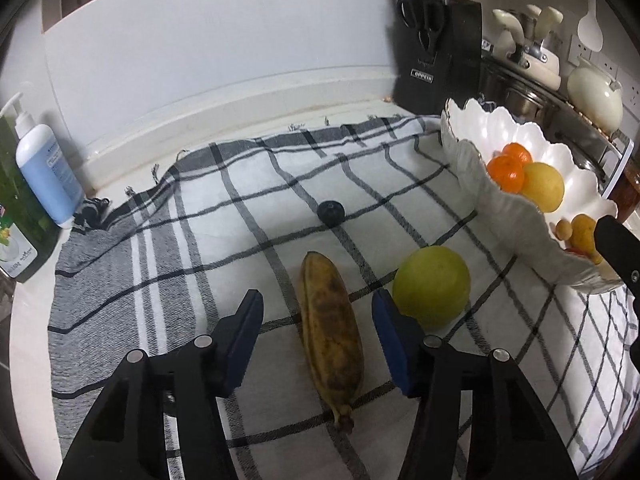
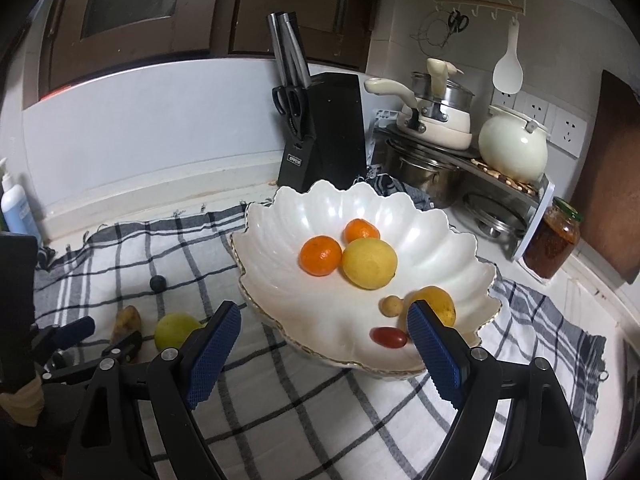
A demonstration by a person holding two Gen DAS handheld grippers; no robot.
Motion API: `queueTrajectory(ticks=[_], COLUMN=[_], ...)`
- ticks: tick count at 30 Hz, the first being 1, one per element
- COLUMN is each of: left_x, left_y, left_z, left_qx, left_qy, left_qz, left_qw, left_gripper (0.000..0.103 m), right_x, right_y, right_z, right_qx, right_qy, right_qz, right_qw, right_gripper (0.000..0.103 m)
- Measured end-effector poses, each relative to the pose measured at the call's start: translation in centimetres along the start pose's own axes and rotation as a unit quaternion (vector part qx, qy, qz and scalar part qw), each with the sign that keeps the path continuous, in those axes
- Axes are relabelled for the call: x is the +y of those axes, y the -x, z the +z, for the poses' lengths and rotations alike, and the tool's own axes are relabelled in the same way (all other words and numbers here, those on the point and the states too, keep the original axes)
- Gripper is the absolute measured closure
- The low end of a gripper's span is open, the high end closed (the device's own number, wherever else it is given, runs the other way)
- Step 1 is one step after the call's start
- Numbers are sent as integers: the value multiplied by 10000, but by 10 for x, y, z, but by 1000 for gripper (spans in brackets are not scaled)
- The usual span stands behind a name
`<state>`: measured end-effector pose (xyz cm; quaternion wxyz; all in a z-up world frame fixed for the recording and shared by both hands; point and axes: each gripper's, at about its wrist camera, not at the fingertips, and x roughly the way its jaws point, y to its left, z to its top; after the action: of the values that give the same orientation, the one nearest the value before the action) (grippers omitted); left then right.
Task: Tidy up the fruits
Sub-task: 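Grasp the spotted banana with the left tool, then grasp the blueberry with the right tool while the left tool holds the banana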
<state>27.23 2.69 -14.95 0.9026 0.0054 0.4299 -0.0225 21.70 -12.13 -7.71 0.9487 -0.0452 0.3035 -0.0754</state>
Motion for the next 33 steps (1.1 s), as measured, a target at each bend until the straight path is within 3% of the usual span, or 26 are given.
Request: queueTrajectory(ticks=[3, 11, 19, 26, 33], left_x=[-2, -5, -6, 6, 36], left_y=[-6, -17, -13, 12, 37], left_z=[-1, -6, -5, -1, -3], left_qx=[55, 181, 181, -42, -236], left_qy=[-17, -32, -54, -49, 77], left_qz=[-3, -72, -119, -96, 72], left_qw=[10000, 9998, 9998, 9999, 9997], left_gripper=[50, 71, 73, 73, 73], right_x=[0, 1, -1, 1, 25], right_y=[-3, -7, -6, 7, 15], right_z=[-2, -5, -6, 1, 6], right_qx=[31, 86, 84, -74, -119], right_qy=[22, 85, 89, 67, 213], right_qz=[-1, -54, -40, 131, 634], right_qw=[10000, 9999, 9999, 9999, 9977], right_gripper=[17, 17, 17, 17, 17])
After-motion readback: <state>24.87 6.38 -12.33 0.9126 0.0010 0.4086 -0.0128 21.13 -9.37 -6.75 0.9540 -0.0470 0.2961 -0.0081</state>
